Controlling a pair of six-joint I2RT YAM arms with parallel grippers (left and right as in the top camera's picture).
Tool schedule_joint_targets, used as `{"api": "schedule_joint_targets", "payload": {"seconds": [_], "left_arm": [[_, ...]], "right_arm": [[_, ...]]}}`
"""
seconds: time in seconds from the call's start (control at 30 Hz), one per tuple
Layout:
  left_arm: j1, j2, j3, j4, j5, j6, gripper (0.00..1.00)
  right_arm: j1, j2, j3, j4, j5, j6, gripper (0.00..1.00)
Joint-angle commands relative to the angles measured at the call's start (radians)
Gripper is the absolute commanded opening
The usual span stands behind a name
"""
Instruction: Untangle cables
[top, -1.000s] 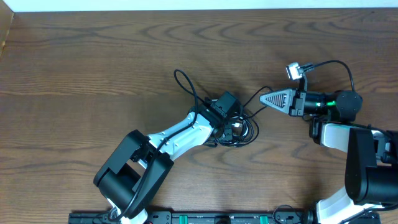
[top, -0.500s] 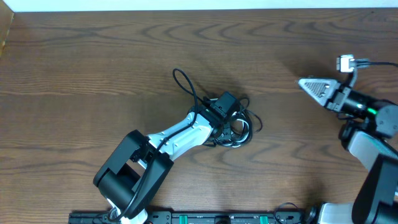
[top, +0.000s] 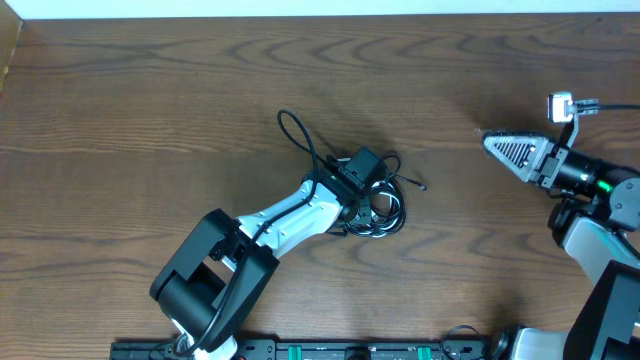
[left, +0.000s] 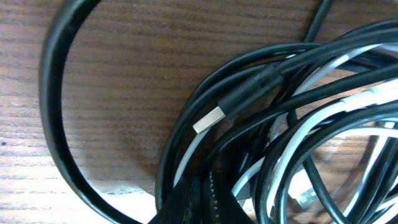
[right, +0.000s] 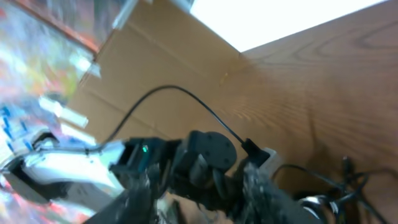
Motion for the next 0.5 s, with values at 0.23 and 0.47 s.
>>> {"api": "schedule_joint_targets", "payload": {"seconds": [0.23,0.47], "left_arm": [[0.011,0.070,-0.067,-0.027,-0.064,-0.009,0.08],[0.011,0.069,-0.067,-0.027,-0.064,-0.009,0.08]], "right_arm": [[0.068,0.020,-0.049,-0.537,0.092,-0.462,0.55],[0.165,0.020,-0.049,-0.949,0.297,-0.788,0.65]]}}
